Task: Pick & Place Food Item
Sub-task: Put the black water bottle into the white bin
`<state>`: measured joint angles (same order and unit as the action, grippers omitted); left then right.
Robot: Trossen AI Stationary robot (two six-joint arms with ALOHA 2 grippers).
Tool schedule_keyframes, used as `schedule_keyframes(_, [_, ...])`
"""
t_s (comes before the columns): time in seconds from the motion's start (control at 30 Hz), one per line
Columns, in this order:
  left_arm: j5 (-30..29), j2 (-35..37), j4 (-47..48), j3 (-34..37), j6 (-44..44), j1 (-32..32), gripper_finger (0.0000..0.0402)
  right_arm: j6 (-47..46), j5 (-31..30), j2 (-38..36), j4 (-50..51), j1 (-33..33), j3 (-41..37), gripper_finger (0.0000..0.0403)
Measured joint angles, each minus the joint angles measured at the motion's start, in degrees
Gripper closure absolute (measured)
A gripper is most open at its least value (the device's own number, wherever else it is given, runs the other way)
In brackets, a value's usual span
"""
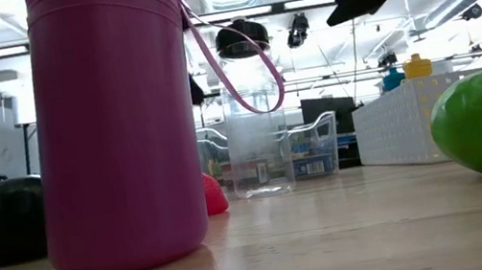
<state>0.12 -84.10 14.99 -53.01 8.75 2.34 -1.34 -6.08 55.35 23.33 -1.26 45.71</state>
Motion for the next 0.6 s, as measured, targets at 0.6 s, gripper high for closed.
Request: schedule_keyframes(0.6, [-15.58,25.07,-5.73,10.9,-1.56,-6.78,0.0278,0.0,-0.01,0.0,-0.17,0.0,-0.2,0.0062])
